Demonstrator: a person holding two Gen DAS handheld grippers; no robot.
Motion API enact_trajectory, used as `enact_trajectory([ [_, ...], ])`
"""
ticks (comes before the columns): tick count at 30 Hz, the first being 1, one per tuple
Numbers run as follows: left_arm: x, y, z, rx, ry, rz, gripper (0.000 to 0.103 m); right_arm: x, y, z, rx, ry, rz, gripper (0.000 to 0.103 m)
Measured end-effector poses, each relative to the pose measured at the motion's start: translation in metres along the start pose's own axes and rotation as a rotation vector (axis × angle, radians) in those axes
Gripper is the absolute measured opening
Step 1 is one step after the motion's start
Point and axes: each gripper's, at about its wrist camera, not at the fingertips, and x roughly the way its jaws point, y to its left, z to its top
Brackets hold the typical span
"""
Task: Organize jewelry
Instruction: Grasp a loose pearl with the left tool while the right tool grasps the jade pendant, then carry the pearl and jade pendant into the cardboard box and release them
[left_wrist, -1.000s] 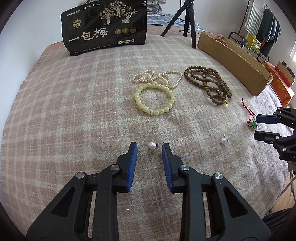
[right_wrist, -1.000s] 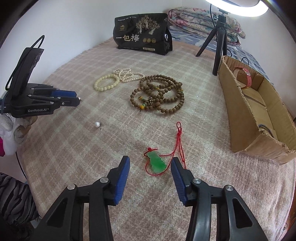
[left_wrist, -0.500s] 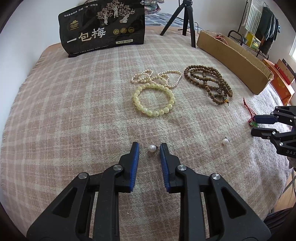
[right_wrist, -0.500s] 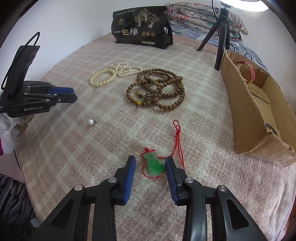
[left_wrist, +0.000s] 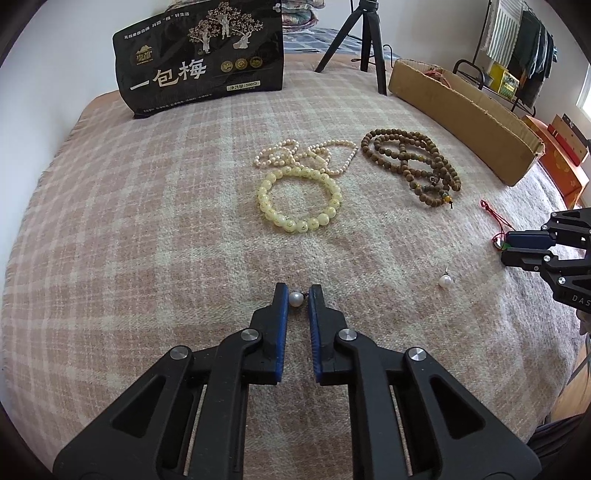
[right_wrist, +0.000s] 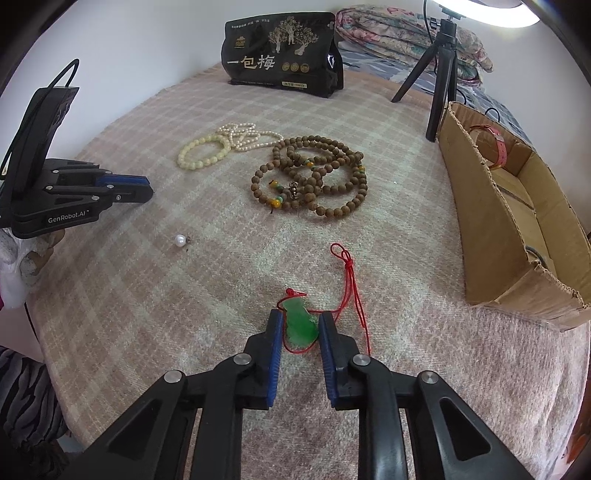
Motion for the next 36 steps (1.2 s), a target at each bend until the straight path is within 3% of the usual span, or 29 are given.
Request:
enact_trajectory([
  [21,-0.028,-0.004,0.005,-0.016,-0.051,-0.004,0.009,-0.034,-0.003,0.000,0.049,-0.085,0.004,0.016],
  [36,-0.060,-0.025,0.021,0.011,-0.118,-0.039,0.009,-0.088,-0.020,0.000,0.096,-0.192,-0.055,0.016],
])
